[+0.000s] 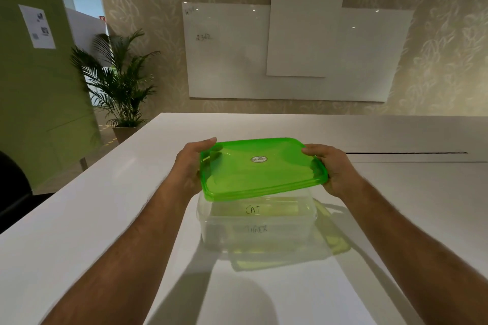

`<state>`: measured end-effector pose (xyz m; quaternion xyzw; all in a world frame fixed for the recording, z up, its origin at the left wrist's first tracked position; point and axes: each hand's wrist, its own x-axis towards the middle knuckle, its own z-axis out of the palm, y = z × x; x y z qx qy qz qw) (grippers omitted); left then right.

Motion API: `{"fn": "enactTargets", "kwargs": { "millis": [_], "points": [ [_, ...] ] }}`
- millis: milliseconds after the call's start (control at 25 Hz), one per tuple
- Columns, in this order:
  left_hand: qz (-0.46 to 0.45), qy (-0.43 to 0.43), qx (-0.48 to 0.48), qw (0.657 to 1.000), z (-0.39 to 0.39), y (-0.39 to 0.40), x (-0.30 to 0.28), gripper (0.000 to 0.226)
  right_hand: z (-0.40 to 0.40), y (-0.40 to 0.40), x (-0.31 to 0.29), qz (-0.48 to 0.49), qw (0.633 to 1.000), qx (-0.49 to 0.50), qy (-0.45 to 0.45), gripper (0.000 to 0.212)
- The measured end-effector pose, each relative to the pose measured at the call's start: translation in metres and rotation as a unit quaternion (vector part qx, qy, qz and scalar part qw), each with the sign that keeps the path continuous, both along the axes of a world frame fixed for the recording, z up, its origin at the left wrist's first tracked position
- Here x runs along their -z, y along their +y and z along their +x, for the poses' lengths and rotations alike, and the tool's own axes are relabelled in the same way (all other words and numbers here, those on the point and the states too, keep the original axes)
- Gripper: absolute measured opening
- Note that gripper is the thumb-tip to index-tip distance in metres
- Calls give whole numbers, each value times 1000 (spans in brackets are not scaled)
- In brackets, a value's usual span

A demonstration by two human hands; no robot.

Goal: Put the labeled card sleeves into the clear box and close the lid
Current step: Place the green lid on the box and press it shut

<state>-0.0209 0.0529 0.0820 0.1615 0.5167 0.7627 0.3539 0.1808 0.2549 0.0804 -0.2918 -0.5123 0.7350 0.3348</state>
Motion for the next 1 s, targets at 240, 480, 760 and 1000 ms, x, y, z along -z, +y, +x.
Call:
{"fn": "enactTargets", "kwargs": {
  "millis": [240,480,760,1000],
  "points": [
    [-21,66,-48,996,6,4,0,34,-8,-8,10,65,994,87,17,29],
    [-79,148,-88,982,-5,4,10,35,-14,-10,24,76,996,33,14,34],
    [-103,172,-83,976,-8,8,31,22,-10,-18,48,88,995,30,-45,43],
    [-116,185,-68,973,-13,12,43,35,-6,-18,50,92,994,25,-50,34]
  ]
}}
